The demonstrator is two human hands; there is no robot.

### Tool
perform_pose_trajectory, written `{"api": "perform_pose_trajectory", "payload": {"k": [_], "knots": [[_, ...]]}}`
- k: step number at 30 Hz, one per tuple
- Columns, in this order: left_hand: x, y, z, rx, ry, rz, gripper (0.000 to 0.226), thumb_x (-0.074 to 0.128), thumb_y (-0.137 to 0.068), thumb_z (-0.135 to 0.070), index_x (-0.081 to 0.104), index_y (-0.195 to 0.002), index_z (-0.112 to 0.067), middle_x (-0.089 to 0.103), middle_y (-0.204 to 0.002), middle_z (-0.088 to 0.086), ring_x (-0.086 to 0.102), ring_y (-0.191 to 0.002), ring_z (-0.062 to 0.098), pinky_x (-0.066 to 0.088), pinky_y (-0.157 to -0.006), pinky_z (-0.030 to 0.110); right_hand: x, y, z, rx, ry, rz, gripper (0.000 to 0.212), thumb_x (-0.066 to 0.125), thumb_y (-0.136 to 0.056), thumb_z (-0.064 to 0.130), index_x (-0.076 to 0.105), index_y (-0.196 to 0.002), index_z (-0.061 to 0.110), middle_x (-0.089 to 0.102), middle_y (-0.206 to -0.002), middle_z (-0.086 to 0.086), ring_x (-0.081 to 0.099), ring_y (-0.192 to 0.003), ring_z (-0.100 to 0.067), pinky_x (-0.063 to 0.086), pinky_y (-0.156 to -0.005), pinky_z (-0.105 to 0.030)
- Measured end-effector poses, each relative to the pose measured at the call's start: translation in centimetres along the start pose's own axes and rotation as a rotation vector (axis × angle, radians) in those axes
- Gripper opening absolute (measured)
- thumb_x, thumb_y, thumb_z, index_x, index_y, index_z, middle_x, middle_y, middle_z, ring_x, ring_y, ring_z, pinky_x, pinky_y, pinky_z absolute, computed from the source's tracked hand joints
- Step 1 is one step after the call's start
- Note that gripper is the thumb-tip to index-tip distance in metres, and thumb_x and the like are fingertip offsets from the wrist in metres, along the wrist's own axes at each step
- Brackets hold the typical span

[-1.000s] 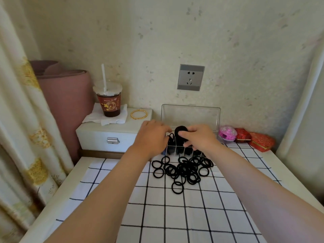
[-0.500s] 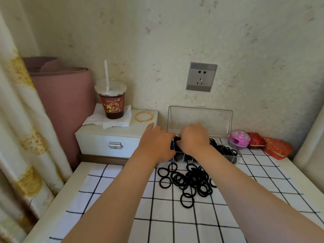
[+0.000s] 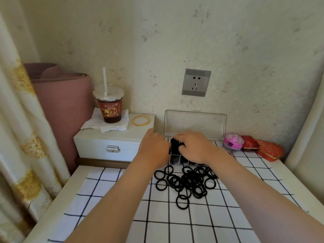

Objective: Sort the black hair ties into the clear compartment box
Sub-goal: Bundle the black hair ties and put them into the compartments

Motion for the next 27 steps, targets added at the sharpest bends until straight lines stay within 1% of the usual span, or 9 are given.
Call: {"api": "perform_pose_trajectory", "payload": {"k": [3,6,9,12,14,16,20,24,27], "knots": [[0.0,0.0,0.2,-0.012,0.022,0.008,0.031,0.048,-0.093,-0.044,0.069,-0.111,-0.029,0.065,-0.113,-0.003,0.051,-0.113,0.021,0.017,-0.114,0.042,1.5,0.1,0.8,-0.082,0.17,0.062,0.041,0.034,-0.091,0.031,0.069,-0.109,0.018,0.066,-0.12,0.004,0.044,-0.132,-0.019,0.02,-0.114,-0.045],[-0.1,0.1,0.2,-0.009,0.037,-0.005,0.029,0.047,-0.092,-0.041,0.069,-0.107,-0.028,0.066,-0.11,-0.004,0.051,-0.111,0.019,0.018,-0.112,0.041,2.6,0.0,1.6,-0.078,0.274,0.127,0.055,0.025,-0.095,0.039,0.063,-0.129,0.02,0.055,-0.142,0.001,0.02,-0.15,-0.02,-0.007,-0.121,-0.053],[0.0,0.1,0.2,-0.006,0.033,-0.015,0.028,0.047,-0.093,-0.039,0.069,-0.107,-0.028,0.065,-0.109,-0.003,0.051,-0.111,0.02,0.019,-0.113,0.042,3.0,-0.4,1.7,-0.047,0.297,0.178,0.062,0.02,-0.093,0.046,0.06,-0.133,0.02,0.05,-0.148,0.0,0.014,-0.152,-0.02,-0.014,-0.118,-0.056],[0.1,0.2,0.1,-0.003,0.035,-0.033,0.029,0.048,-0.093,-0.04,0.069,-0.108,-0.026,0.065,-0.11,-0.002,0.051,-0.112,0.02,0.018,-0.114,0.042,2.4,-0.3,1.5,-0.012,0.154,0.212,0.053,0.03,-0.093,0.04,0.061,-0.132,0.02,0.05,-0.147,0.002,0.019,-0.15,-0.021,-0.004,-0.12,-0.056],[0.0,0.3,0.2,-0.002,0.061,-0.048,0.028,0.05,-0.093,-0.038,0.068,-0.108,-0.023,0.065,-0.109,-0.001,0.051,-0.112,0.021,0.017,-0.113,0.041,1.6,0.1,1.1,0.015,-0.053,0.183,0.042,0.04,-0.09,0.028,0.064,-0.123,0.017,0.061,-0.132,-0.002,0.042,-0.136,-0.024,0.024,-0.116,-0.049],[-0.1,0.6,0.2,0.007,0.141,-0.079,0.03,0.053,-0.092,-0.032,0.064,-0.118,-0.022,0.063,-0.117,-0.001,0.05,-0.116,0.022,0.018,-0.115,0.04,0.5,1.0,0.5,0.048,-0.236,0.128,0.04,0.047,-0.086,0.019,0.065,-0.122,0.018,0.066,-0.122,-0.003,0.058,-0.116,-0.023,0.045,-0.102,-0.042],[-0.8,1.8,-0.2,0.069,0.39,-0.225,0.048,0.058,-0.088,-0.013,0.057,-0.135,-0.021,0.059,-0.13,0.001,0.049,-0.12,0.022,0.033,-0.105,0.032,-1.6,3.4,0.3,0.078,-0.372,0.013,0.055,0.046,-0.09,0.005,0.056,-0.138,0.028,0.062,-0.135,0.002,0.062,-0.116,-0.021,0.049,-0.1,-0.033],[-1.1,4.1,-1.2,0.059,0.561,-0.302,0.039,0.057,-0.088,-0.004,0.064,-0.124,-0.017,0.057,-0.124,-0.002,0.05,-0.115,0.017,0.042,-0.094,0.025,-2.2,5.2,0.9,0.067,-0.345,-0.083,0.048,0.046,-0.094,0.005,0.06,-0.135,0.025,0.062,-0.133,0.001,0.06,-0.116,-0.014,0.043,-0.096,-0.02],[-0.7,5.6,-1.8,0.001,0.648,-0.235,0.033,0.058,-0.091,-0.009,0.063,-0.122,-0.018,0.054,-0.12,-0.005,0.05,-0.113,0.013,0.048,-0.091,0.028,-1.7,6.7,1.8,0.04,-0.307,-0.09,0.043,0.047,-0.094,0.004,0.065,-0.129,0.023,0.067,-0.123,0.0,0.063,-0.099,-0.01,0.045,-0.084,-0.014]]}}
Point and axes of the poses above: each hand's wrist, its own y-axis away from the middle knuckle, its own x-axis out of the palm, z = x × y, the point moved 3 cm from there along -y, towards the middle knuckle
